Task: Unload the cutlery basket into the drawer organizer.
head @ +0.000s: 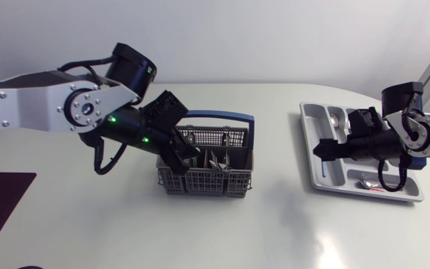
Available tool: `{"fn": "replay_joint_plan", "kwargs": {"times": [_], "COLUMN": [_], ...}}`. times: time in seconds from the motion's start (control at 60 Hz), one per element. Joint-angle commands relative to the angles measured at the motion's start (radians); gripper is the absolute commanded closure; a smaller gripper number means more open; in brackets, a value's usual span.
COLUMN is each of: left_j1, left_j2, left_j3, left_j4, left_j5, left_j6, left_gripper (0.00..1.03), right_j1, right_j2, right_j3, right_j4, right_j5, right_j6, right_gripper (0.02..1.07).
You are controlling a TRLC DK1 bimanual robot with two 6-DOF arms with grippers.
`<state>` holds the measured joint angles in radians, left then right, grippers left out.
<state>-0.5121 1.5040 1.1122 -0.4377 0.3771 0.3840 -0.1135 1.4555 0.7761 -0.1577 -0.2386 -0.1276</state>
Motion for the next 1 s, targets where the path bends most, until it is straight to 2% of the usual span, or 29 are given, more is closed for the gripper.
{"fn": "replay_joint_plan", "kwargs": {"times": [0.0, 0.15, 0.267, 0.533, 0.6, 0.75, 0.983], "left_j1": [0.032, 0.096, 0.146, 0.169, 0.156, 0.104, -0.016], "left_j2": [-0.048, -0.079, -0.111, -0.191, -0.205, -0.214, -0.212], "left_j3": [0.054, 0.101, 0.144, 0.209, 0.213, 0.222, 0.224], "left_j4": [-0.029, -0.085, -0.147, -0.249, -0.251, -0.256, -0.256], "left_j5": [0.059, 0.203, 0.289, 0.344, 0.356, 0.359, 0.358], "left_j6": [-0.046, -0.106, -0.132, -0.146, -0.165, -0.183, -0.168], "left_gripper": [1.0, 1.0, 1.0, 1.0, 1.0, 1.0, 1.0], "right_j1": [0.009, 0.031, 0.069, 0.227, 0.259, 0.325, 0.48], "right_j2": [-0.05, -0.153, -0.288, -0.523, -0.557, -0.626, -0.673], "right_j3": [-0.028, -0.051, -0.084, -0.11, -0.095, -0.077, -0.078], "right_j4": [-0.017, -0.048, -0.074, -0.132, -0.158, -0.23, -0.283], "right_j5": [-0.002, -0.005, -0.048, -0.053, -0.065, -0.159, -0.166], "right_j6": [0.002, -0.009, -0.046, -0.072, -0.07, -0.084, -0.144], "right_gripper": [0.11, 0.11, 0.11, 0.11, 0.11, 0.11, 0.11]}}
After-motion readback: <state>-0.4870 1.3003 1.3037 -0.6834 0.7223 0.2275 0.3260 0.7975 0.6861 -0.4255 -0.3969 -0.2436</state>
